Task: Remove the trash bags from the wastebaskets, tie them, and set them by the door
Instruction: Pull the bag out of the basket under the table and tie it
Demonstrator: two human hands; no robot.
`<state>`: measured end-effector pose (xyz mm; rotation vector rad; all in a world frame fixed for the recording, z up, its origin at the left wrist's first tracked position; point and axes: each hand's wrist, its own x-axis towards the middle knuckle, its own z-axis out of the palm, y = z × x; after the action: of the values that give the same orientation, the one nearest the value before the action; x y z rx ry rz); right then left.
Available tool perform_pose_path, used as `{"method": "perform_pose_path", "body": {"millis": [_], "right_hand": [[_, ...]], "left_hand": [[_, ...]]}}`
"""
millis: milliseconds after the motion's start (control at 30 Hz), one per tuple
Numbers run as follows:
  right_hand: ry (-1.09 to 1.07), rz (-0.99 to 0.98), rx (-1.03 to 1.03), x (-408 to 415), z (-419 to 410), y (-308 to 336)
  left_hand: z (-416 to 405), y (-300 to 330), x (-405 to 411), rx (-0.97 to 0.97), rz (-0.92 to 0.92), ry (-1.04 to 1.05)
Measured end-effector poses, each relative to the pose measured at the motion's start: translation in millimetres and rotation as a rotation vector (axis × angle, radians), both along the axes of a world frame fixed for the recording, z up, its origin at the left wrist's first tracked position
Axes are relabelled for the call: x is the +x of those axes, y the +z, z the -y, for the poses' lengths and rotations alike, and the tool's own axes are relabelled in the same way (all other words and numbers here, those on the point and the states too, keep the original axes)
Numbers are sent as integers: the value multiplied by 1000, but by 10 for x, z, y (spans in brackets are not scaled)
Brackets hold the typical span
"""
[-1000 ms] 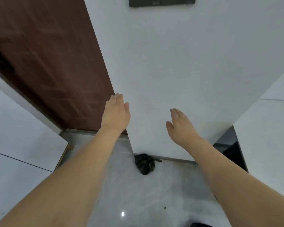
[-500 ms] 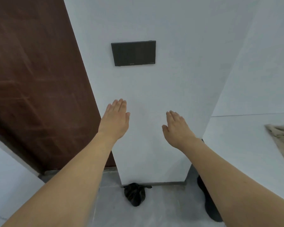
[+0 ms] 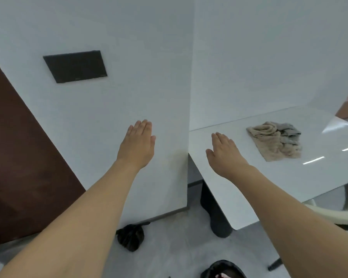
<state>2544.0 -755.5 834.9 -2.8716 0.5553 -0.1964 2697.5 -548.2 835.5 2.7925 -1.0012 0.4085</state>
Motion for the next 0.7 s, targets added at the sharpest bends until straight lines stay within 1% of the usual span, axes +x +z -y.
{"method": "perform_pose_path", "body": {"millis": [133, 267, 400, 500, 700], "right_hand": [[-124, -13, -31, -805, 748, -42], [-246, -7, -23, -1485, 1225, -121], [-373, -21, -8, -2020, 1496, -298], [-477, -54, 13, -2420, 1687, -478], [-574, -64, 82, -3118, 2014, -894]], "left_hand": [[658, -34, -585, -14, -19, -62], [1326, -73, -1125, 4, -51, -162], [2005, -196, -1552, 19, -59, -328], [2447, -372, -1834, 73, -80, -453], [3028, -765, -2505, 152, -107, -564]]}}
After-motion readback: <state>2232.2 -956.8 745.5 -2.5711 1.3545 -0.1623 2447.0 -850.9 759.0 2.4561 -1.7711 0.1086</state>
